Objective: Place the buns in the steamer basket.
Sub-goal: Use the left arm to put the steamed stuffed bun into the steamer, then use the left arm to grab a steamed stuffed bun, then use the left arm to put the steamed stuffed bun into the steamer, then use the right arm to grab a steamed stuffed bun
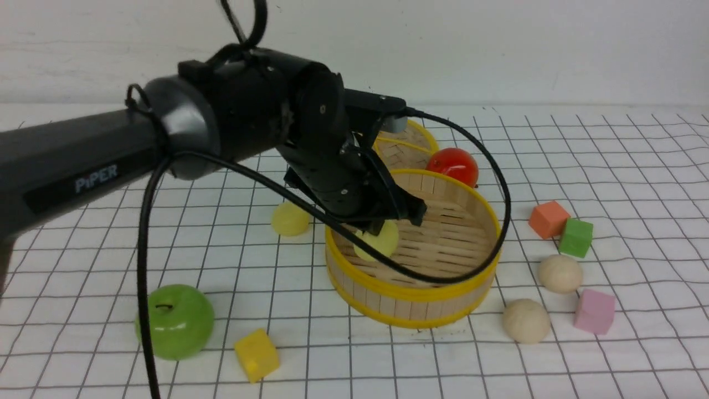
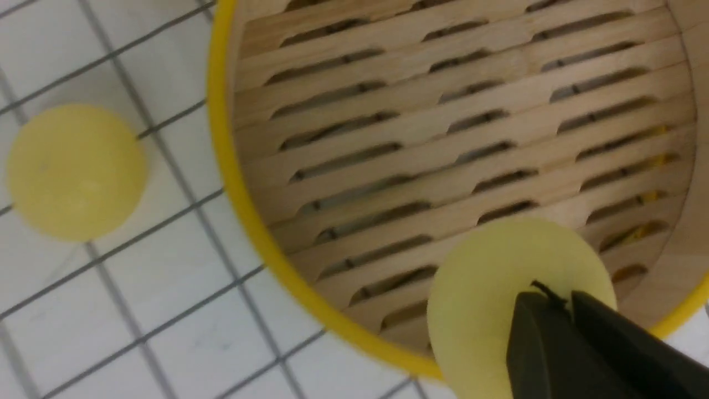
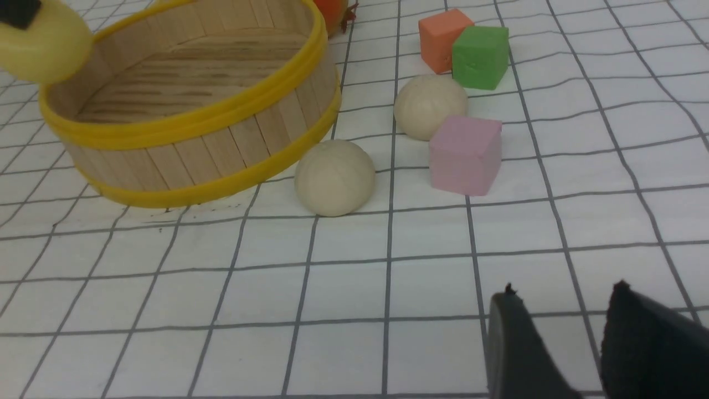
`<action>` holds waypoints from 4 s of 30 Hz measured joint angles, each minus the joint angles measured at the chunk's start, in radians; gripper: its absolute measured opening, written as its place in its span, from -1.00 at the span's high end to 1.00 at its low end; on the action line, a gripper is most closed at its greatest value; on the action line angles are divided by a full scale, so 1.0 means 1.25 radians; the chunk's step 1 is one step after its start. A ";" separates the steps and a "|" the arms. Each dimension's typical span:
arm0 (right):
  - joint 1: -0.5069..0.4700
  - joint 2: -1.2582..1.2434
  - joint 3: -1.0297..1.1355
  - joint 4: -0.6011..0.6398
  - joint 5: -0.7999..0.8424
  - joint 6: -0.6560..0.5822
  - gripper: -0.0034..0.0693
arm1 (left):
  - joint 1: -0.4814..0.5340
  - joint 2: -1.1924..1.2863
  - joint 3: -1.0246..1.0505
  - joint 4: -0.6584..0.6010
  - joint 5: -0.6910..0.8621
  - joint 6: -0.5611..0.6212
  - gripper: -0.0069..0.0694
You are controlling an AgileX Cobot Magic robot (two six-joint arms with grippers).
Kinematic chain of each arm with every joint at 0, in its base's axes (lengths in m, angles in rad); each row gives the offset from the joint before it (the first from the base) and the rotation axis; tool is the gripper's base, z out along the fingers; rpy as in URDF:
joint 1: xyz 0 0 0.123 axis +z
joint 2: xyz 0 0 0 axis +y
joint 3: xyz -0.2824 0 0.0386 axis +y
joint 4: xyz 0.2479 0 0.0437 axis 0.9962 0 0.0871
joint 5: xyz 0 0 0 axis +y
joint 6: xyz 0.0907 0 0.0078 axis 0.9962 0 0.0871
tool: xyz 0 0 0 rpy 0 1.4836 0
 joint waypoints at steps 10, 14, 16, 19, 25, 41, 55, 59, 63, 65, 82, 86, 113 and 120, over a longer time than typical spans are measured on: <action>0.000 0.000 0.000 0.000 0.000 0.000 0.25 | 0.001 0.085 0.001 -0.009 -0.041 0.000 0.34; 0.000 0.000 0.000 0.000 0.000 0.000 0.25 | 0.001 0.056 0.001 -0.010 -0.045 -0.004 -0.05; 0.000 0.000 0.000 0.000 0.000 0.000 0.25 | 0.001 0.005 0.001 -0.006 -0.032 -0.030 -0.27; 0.000 0.000 0.000 0.000 0.000 0.000 0.25 | 0.003 -0.042 0.001 0.026 -0.016 -0.044 -0.33; 0.000 0.000 0.000 0.001 0.000 0.000 0.25 | 0.116 -0.041 -0.004 0.097 -0.009 -0.077 -0.04; 0.000 0.000 0.000 0.001 0.000 0.000 0.24 | 0.215 0.183 -0.153 0.082 -0.002 -0.043 0.01; 0.000 0.000 0.000 0.001 0.000 0.000 0.24 | 0.215 0.240 -0.165 0.079 -0.040 -0.043 0.01; 0.000 0.000 0.000 0.001 0.000 0.000 0.24 | 0.215 0.243 -0.165 0.079 -0.043 -0.043 0.03; 0.000 0.000 0.000 0.000 0.000 0.000 0.24 | 0.215 0.243 -0.166 0.079 -0.043 -0.043 0.31; 0.000 0.000 0.000 0.001 0.000 0.000 0.24 | 0.215 0.241 -0.166 0.079 -0.034 -0.043 0.58; 0.000 0.000 0.000 0.001 0.000 0.000 0.24 | 0.085 0.034 -0.170 -0.063 0.067 0.071 0.85; 0.000 0.000 0.000 0.001 0.000 0.000 0.24 | 0.054 0.096 -0.170 -0.075 -0.003 0.081 0.85; 0.000 0.000 0.000 0.001 0.000 0.000 0.24 | 0.064 -0.163 -0.123 -0.083 0.105 0.049 0.55; 0.000 0.000 0.001 0.010 -0.017 0.009 0.24 | 0.064 -0.544 0.264 -0.156 -0.090 0.081 0.85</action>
